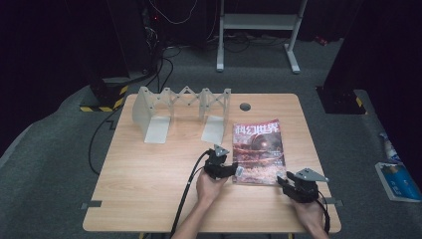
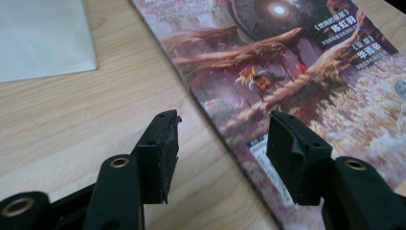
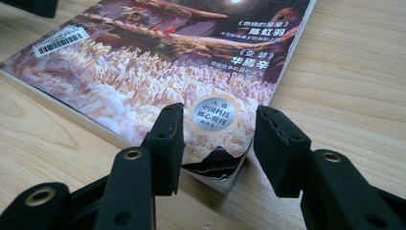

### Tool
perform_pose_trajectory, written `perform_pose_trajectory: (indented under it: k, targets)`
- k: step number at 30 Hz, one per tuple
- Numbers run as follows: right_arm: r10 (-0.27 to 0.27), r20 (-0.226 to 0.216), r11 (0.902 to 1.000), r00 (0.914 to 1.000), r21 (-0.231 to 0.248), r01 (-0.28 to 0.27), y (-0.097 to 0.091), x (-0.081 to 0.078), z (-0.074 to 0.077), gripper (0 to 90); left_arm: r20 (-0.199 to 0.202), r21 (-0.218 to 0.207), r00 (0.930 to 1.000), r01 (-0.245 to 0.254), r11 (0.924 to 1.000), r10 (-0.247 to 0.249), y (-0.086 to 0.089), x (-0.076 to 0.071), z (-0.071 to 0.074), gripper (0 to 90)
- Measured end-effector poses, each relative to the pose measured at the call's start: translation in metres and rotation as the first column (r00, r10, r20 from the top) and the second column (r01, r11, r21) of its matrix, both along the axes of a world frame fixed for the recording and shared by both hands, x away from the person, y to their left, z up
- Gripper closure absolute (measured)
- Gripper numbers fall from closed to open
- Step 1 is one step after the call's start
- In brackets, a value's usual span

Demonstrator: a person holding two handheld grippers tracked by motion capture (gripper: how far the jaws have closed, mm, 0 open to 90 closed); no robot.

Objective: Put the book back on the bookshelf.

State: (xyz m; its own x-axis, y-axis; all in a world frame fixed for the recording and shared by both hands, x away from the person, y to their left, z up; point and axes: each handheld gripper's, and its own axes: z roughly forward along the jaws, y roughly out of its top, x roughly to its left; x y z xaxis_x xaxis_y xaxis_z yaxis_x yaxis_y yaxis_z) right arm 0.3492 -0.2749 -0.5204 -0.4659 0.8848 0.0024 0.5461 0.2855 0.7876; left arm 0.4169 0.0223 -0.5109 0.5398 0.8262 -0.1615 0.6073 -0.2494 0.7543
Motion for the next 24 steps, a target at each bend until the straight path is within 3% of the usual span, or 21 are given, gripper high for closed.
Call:
perform_pose_trajectory:
  k: [3, 5, 11, 14, 17, 20, 24]
  targets:
    - [0.002, 0.0, 1.0, 1.0, 0.001, -0.002, 0.0, 0.0, 0.0, 53.8, 0.011, -0.016, 0.9999, -0.006, 0.9999, 0.006, -0.002, 0.003, 0.0, 44.6]
    - [0.002, -0.001, 1.0, 1.0, 0.002, -0.002, -0.001, 0.0, 0.0, 53.8, -0.007, -0.037, 0.9996, -0.026, 0.999, 0.026, -0.004, 0.008, -0.004, 44.6]
    - [0.005, 0.0, 1.0, 1.0, 0.004, -0.005, -0.001, 0.001, 0.0, 53.8, -0.015, -0.031, 0.9992, -0.039, 0.9988, 0.038, -0.006, 0.014, -0.009, 44.5]
    - [0.005, 0.0, 1.0, 1.0, 0.005, -0.005, -0.001, 0.001, 0.0, 53.8, -0.007, 0.01, 0.9999, -0.015, 0.9998, 0.015, -0.012, 0.02, -0.007, 44.2]
    - [0.005, -0.001, 1.0, 1.0, 0.004, -0.005, -0.001, 0.001, 0.0, 53.8, -0.005, -0.019, 0.9996, -0.026, 0.9995, 0.026, -0.013, 0.023, -0.007, 44.3]
    - [0.005, -0.001, 1.0, 1.0, 0.002, -0.005, -0.001, 0.0, 0.0, 53.8, -0.026, 0.01, 0.9995, -0.02, 0.9997, 0.02, -0.016, 0.03, -0.007, 44.2]
    - [0.006, 0.0, 1.0, 1.0, 0.001, -0.006, -0.001, 0.0, 0.0, 53.8, -0.012, -0.016, 0.9996, -0.025, 0.9996, 0.025, -0.018, 0.033, -0.005, 44.3]
